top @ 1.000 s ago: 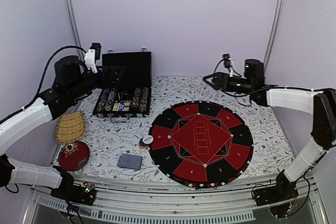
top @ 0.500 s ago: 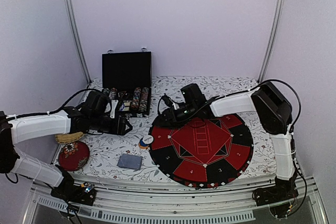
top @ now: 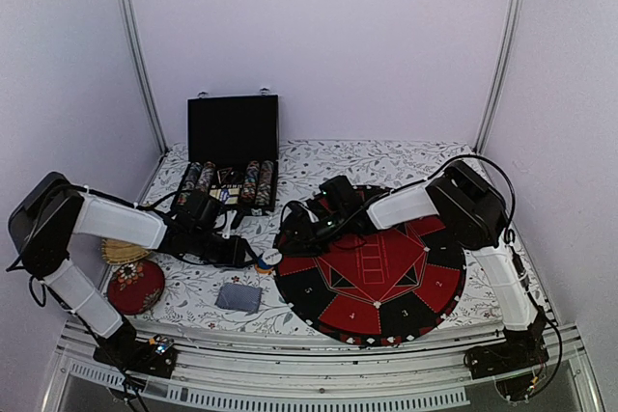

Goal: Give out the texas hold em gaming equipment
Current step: Adjust the dealer button at the center of the board.

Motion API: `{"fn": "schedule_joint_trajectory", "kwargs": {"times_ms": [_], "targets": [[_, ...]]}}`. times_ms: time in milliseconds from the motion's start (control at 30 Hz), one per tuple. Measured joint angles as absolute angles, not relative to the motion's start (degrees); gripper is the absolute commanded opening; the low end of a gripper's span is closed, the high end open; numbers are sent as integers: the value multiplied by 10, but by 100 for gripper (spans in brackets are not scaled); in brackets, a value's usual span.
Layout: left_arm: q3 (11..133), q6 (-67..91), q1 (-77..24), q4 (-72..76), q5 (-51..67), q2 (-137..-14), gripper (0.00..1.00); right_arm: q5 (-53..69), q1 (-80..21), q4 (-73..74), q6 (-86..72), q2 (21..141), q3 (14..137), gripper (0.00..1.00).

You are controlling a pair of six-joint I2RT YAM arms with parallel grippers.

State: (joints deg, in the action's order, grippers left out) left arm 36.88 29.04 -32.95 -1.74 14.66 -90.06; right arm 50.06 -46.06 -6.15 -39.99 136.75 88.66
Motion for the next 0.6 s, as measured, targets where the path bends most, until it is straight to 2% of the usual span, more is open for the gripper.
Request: {"fn": "schedule_joint_trajectory", "kwargs": {"times_ms": [267,400,600], "targets": [[372,299,-336,37,176,-932,39,522,-463,-90,-429,1389,900,20],[373,301,-342,45,179,-937,38,528,-463,-97,-442,1392,902,8],[374,302,-347,55,184,-943,34,532,-463,-106,-453,1395,903,9]]}}
